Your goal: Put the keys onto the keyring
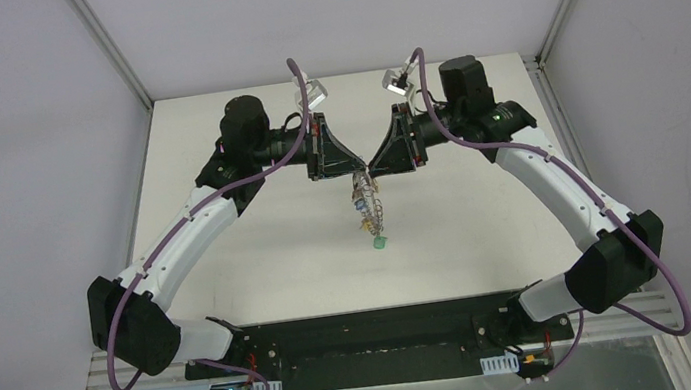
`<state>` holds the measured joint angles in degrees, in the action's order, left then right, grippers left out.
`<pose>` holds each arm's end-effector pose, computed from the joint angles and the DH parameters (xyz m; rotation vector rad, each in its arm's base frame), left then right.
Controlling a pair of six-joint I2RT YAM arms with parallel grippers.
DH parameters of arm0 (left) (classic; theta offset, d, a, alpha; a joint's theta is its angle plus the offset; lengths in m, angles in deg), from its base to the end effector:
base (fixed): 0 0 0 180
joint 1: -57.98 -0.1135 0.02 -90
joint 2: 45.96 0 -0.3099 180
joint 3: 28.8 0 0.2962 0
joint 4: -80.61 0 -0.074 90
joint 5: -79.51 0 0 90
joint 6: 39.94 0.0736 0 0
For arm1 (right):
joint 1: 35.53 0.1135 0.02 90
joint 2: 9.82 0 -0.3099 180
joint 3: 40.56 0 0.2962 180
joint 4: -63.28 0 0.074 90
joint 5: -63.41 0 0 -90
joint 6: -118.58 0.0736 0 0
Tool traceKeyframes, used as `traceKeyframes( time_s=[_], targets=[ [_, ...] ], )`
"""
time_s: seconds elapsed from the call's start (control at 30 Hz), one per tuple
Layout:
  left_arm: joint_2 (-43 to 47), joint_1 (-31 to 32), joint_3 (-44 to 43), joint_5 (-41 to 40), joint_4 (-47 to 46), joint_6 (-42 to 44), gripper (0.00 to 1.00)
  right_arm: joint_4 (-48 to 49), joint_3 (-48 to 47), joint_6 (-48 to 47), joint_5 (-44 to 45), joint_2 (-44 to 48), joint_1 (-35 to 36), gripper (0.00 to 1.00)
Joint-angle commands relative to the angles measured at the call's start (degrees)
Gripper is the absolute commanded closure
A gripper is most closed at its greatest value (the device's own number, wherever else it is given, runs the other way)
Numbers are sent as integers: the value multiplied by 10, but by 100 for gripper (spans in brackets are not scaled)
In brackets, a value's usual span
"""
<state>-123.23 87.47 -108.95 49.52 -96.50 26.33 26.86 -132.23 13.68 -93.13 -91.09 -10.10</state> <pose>0.2805 -0.2319 0.4306 0.9762 1.5100 -1.5013 0.2935 0.2143 0.4280 -1.3095 1.4316 1.2759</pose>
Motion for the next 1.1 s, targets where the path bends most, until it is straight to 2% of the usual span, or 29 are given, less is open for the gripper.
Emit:
traceKeyframes(
  time_s=[0.0, 0.23, 0.3, 0.43, 0.53, 0.63, 0.73, 0.83, 1.07],
  targets=[
    [18, -7, 1, 21, -52, -19, 100, 32, -1, 14, -25, 12, 6, 79],
    [18, -9, 2, 16, -52, -20, 100, 31, 0, 14, -26, 12, 6, 93],
    [17, -9, 2, 15, -51, -20, 100, 31, -1, 14, -25, 12, 7, 100],
    [18, -9, 3, 23, -41, -10, 100, -11, -24, -18, -4, 11, 10, 100],
    [19, -9, -23, 26, 60, 82, 100, -86, -61, -83, 54, 6, 31, 100],
    [20, -9, -61, 7, 179, 172, 90, -139, -88, -126, 97, -4, 58, 100],
    [13, -9, -87, 3, 226, 207, 77, -151, -96, -140, 112, -11, 70, 100],
    [11, -5, -92, 0, 256, 232, 70, -163, -105, -149, 125, -17, 80, 100],
    [7, 9, -96, 0, 306, 300, 67, -169, -111, -152, 134, -21, 86, 100]
  ],
)
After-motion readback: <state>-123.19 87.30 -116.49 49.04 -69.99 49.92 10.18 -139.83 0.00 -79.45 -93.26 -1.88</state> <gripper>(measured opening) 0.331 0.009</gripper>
